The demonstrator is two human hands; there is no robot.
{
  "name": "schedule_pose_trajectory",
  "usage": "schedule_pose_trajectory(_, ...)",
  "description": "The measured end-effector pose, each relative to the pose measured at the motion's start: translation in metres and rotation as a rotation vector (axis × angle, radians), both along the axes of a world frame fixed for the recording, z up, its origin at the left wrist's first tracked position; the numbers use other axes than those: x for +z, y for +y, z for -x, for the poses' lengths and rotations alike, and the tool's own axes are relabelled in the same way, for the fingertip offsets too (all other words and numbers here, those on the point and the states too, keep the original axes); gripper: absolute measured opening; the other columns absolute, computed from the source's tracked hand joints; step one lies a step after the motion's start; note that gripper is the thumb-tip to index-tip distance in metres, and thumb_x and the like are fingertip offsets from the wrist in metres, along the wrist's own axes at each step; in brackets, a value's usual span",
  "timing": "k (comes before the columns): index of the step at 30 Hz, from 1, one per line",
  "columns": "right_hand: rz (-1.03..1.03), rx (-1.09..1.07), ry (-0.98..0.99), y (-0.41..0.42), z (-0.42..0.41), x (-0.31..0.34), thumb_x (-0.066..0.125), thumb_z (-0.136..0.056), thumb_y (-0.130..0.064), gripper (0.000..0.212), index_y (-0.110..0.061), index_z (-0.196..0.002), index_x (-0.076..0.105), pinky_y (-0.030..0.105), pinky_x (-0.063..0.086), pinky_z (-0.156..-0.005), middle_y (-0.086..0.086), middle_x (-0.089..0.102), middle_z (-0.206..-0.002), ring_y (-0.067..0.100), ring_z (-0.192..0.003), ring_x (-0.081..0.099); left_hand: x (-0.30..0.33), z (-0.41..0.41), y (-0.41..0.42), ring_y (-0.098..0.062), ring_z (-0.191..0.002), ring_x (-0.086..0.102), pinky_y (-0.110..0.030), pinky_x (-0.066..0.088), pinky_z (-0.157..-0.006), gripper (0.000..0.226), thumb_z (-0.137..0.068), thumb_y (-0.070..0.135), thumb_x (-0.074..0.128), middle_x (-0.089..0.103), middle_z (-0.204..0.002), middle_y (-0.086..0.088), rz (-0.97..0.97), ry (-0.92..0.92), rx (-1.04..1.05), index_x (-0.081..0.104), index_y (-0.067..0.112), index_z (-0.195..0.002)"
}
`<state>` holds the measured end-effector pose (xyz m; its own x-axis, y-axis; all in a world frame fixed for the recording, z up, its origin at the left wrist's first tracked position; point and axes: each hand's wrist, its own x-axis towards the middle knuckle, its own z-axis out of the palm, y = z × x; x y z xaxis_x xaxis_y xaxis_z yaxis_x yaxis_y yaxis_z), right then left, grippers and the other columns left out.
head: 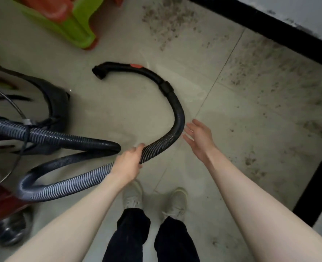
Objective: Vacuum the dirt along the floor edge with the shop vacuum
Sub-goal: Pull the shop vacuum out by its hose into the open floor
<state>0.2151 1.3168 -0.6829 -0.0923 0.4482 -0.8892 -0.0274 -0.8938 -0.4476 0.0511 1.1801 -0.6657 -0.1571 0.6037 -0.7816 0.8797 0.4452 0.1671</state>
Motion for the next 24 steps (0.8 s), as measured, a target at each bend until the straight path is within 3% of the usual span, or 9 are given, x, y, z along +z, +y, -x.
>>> schedule_pose_trajectory(2, -0.071, 0.259, -0.106, 0.000, 0.011, -0.012, 0.050, -0.099, -0.013, 0.048, -0.007, -0.146, 0.037, 0.037, 0.034, -0.113, 0.008, 0.044, -0.146, 0.020, -0.132, 0.044, -0.017, 0.011, -0.001, -0.035, -0.113, 0.052, -0.045, 0.045, -0.090, 0.059, -0.088, 0.016, 0.060, 0.053, -0.125, -0.014, -0.034, 0.054, 0.039, 0.031, 0.010, -0.140)
schedule_pose_trajectory(5, -0.094, 0.539, -0.134, -0.015, 0.021, -0.033, 0.047, -0.101, -0.017, 0.048, -0.008, -0.147, 0.037, 0.031, 0.029, -0.114, 0.006, 0.038, -0.152, 0.018, -0.138, 0.037, -0.046, 0.022, 0.007, -0.037, -0.114, 0.050, -0.046, 0.044, -0.091, 0.058, -0.088, 0.014, 0.061, 0.051, -0.126, -0.017, -0.126, 0.080, 0.161, 0.034, 0.008, -0.139)
schedule_pose_trajectory(10, -0.038, 0.700, -0.172, -0.039, 0.031, -0.051, 0.043, -0.103, -0.027, 0.047, -0.014, -0.147, 0.037, 0.036, 0.031, -0.114, 0.004, 0.039, -0.152, 0.019, -0.137, 0.038, -0.074, 0.027, 0.015, -0.035, -0.116, 0.047, -0.045, 0.042, -0.093, 0.057, -0.088, 0.017, 0.063, 0.049, -0.127, -0.018, -0.175, 0.013, 0.224, 0.038, 0.007, -0.138)
schedule_pose_trajectory(12, -0.071, 0.730, -0.201, -0.040, 0.035, -0.043, 0.043, -0.103, -0.028, 0.046, -0.013, -0.146, 0.038, 0.032, 0.033, -0.111, 0.006, 0.042, -0.149, 0.019, -0.135, 0.042, -0.069, 0.029, 0.016, -0.035, -0.115, 0.047, -0.046, 0.042, -0.094, 0.057, -0.088, 0.018, 0.063, 0.049, -0.127, -0.017, -0.204, -0.011, 0.218, 0.037, 0.007, -0.139)
schedule_pose_trajectory(17, -0.278, 0.942, -0.304, -0.033, 0.053, 0.013, 0.046, -0.101, -0.027, 0.047, -0.014, -0.146, 0.038, 0.026, 0.033, -0.104, 0.009, 0.047, -0.145, 0.022, -0.132, 0.045, -0.018, 0.042, 0.017, -0.036, -0.119, 0.047, -0.043, 0.038, -0.100, 0.061, -0.088, 0.026, 0.061, 0.048, -0.132, -0.016, -0.316, -0.074, 0.175, 0.038, 0.008, -0.141)
schedule_pose_trajectory(20, -0.498, 1.196, -0.371, -0.029, 0.066, 0.070, 0.048, -0.100, -0.026, 0.051, -0.011, -0.148, 0.034, 0.029, 0.029, -0.106, 0.014, 0.045, -0.146, 0.028, -0.133, 0.043, 0.039, 0.054, 0.014, -0.031, -0.127, 0.042, -0.039, 0.032, -0.106, 0.060, -0.091, 0.033, 0.055, 0.043, -0.141, -0.010, -0.364, -0.028, 0.102, 0.035, 0.013, -0.144)
schedule_pose_trajectory(24, -0.750, 1.459, -0.470, -0.031, 0.088, 0.172, 0.046, -0.100, -0.033, 0.056, -0.014, -0.150, 0.030, 0.038, 0.032, -0.107, 0.009, 0.040, -0.150, 0.030, -0.134, 0.039, 0.137, 0.074, -0.001, -0.024, -0.136, 0.033, -0.040, 0.026, -0.111, 0.059, -0.094, 0.035, 0.050, 0.036, -0.148, -0.007, -0.464, 0.030, 0.158, 0.031, 0.016, -0.147)
